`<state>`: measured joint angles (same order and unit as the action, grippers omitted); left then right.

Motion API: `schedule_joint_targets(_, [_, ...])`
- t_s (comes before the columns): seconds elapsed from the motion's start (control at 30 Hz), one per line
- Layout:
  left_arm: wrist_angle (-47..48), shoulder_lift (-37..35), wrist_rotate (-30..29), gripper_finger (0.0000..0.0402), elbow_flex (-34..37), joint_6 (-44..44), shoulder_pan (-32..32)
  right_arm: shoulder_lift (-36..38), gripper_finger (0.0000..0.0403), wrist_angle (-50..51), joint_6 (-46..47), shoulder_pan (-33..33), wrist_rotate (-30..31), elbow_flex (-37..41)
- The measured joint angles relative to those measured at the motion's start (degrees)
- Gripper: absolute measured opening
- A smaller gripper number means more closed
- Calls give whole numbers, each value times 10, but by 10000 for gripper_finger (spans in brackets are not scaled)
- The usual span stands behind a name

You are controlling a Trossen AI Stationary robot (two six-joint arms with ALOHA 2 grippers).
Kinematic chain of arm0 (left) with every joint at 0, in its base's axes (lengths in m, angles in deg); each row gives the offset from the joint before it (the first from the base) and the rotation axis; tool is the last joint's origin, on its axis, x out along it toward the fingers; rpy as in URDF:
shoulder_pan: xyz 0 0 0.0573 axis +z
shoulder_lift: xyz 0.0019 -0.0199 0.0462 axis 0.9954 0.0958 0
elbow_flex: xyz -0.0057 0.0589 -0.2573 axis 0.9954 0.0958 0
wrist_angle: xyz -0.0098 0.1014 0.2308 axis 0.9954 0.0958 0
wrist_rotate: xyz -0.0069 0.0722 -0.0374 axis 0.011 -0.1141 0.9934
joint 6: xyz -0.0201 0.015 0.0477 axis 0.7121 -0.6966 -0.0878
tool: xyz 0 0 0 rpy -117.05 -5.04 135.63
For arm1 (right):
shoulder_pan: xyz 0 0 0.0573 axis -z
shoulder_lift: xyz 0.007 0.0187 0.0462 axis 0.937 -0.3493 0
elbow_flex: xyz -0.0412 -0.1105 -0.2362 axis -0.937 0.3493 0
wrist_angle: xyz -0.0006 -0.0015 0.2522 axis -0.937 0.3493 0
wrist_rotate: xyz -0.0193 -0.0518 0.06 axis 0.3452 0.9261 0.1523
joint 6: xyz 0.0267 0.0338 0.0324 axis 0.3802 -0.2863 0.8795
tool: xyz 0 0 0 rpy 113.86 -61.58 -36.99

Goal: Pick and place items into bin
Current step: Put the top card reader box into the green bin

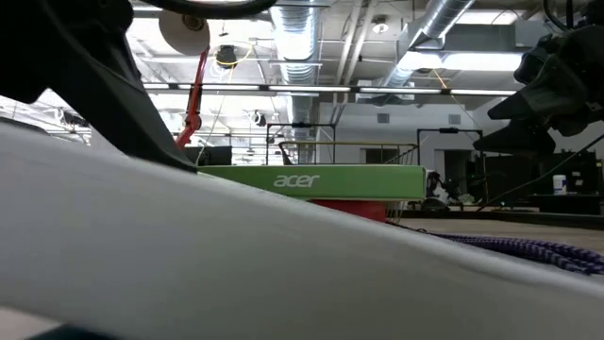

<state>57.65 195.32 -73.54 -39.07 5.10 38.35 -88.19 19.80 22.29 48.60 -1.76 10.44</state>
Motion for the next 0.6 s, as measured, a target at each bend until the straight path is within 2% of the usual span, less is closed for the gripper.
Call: schedule_joint_targets(0.6, [-22,1,-48,44,0,-1,-14,0,327,3,0,0,0,0])
